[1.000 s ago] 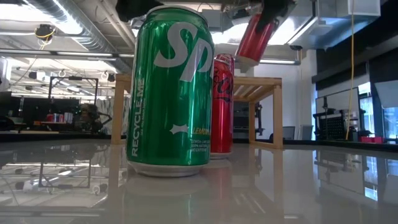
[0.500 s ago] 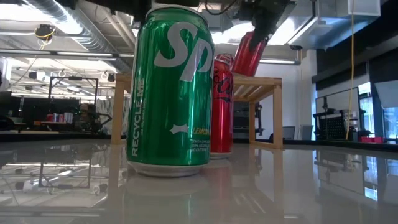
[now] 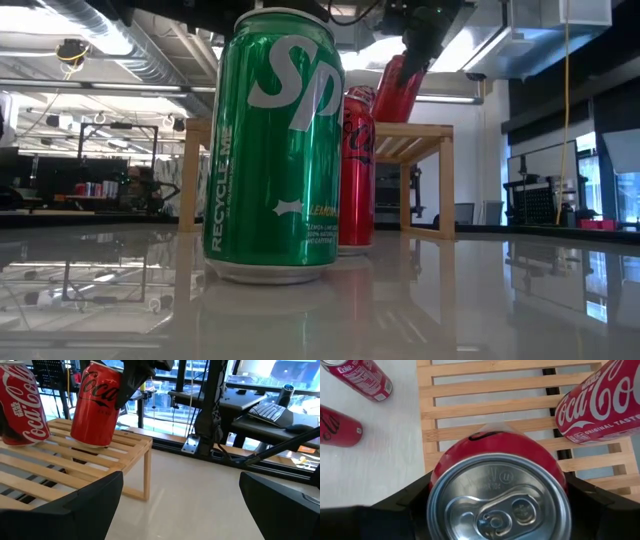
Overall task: Place canned beverage on shelf
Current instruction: Put the bottom red/black soda can on the shelf aligned with the red/white soda can, then put the red/white soda can on the shelf
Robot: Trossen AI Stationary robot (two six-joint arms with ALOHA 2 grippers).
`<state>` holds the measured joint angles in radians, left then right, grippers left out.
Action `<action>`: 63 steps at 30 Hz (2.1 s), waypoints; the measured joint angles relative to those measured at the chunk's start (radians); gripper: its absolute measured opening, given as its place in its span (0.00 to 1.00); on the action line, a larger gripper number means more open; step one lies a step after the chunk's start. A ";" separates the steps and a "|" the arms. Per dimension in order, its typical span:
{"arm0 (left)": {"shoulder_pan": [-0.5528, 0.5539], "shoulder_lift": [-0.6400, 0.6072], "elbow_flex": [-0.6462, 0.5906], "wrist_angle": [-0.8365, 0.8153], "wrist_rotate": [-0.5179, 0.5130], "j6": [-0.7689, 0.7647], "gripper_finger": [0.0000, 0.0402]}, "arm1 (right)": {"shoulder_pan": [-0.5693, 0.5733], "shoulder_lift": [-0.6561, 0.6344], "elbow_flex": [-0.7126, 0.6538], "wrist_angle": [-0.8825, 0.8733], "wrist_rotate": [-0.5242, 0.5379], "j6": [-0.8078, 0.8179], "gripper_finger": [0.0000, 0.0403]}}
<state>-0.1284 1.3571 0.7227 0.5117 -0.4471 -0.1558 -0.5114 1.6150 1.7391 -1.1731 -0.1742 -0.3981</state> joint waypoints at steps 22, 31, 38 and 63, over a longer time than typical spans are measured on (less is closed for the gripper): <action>0.000 0.000 -0.001 -0.001 0.000 -0.002 0.97 | 0.000 0.000 0.000 0.002 0.010 0.000 0.78; 0.000 0.000 -0.001 -0.002 0.000 -0.002 0.97 | 0.000 0.000 -0.001 0.004 0.010 -0.002 0.78; 0.000 0.000 -0.001 -0.002 0.000 -0.002 0.97 | 0.000 0.000 -0.001 0.005 0.009 -0.029 0.79; -0.002 0.000 -0.002 -0.002 0.000 -0.002 0.97 | 0.001 -0.002 -0.002 0.033 0.156 0.026 0.94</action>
<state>-0.1299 1.3575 0.7212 0.5098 -0.4473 -0.1577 -0.5102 1.6131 1.7374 -1.1405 -0.0181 -0.3725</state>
